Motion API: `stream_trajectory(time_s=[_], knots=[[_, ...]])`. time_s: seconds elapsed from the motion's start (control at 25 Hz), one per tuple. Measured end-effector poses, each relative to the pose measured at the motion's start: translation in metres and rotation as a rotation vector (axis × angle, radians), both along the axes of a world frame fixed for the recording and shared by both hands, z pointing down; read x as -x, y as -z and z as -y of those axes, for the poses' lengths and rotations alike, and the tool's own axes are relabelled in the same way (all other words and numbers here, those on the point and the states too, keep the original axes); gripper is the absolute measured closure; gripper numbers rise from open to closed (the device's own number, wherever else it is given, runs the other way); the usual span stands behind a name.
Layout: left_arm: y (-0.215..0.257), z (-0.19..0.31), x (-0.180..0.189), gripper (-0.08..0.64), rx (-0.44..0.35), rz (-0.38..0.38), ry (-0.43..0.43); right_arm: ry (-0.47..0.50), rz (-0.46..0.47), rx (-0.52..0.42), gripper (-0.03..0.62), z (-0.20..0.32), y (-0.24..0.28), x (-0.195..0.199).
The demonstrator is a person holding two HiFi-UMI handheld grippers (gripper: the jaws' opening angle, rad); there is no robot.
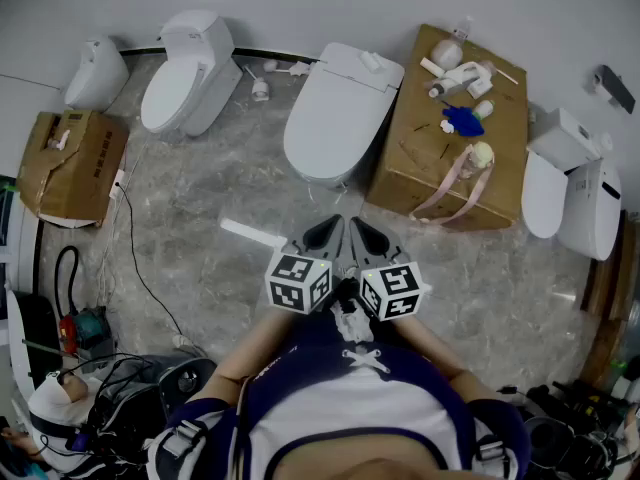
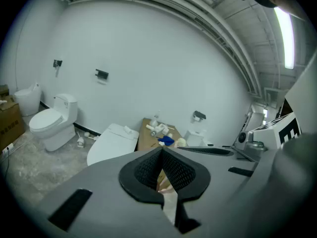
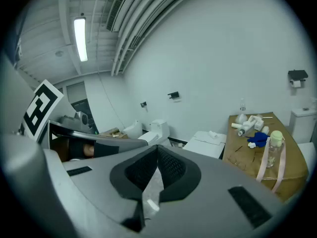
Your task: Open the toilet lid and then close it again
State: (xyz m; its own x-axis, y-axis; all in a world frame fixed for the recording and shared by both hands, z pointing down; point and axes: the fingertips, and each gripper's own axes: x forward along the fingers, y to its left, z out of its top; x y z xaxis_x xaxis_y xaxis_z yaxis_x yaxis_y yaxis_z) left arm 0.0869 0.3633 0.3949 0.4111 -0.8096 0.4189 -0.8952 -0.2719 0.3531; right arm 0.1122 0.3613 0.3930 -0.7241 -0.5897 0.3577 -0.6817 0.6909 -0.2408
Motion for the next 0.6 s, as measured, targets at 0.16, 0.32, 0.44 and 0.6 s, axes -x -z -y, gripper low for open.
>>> stream_trajectory(time_s=[0.16, 0.32, 0.44, 0.6], knots=[[-0.002, -0.004, -0.009, 0.554, 0.001, -0.009, 0.005, 0.055, -0.019, -0.018, 0.583, -0.01, -0.001, -0.004], [-0.006, -0.011, -0.021, 0.554, 0.002, -0.019, 0.023, 0.07, -0.017, -0.025, 0.583, -0.015, -0.004, -0.017], [-0.01, -0.014, -0.025, 0.554, 0.008, -0.028, 0.045, 0.074, 0.004, -0.016, 0.583, -0.013, -0.006, -0.024], [-0.019, -0.017, -0.015, 0.554, 0.038, -0.03, 0.097, 0.063, 0.027, -0.014, 0.583, -0.009, -0.009, -0.028]])
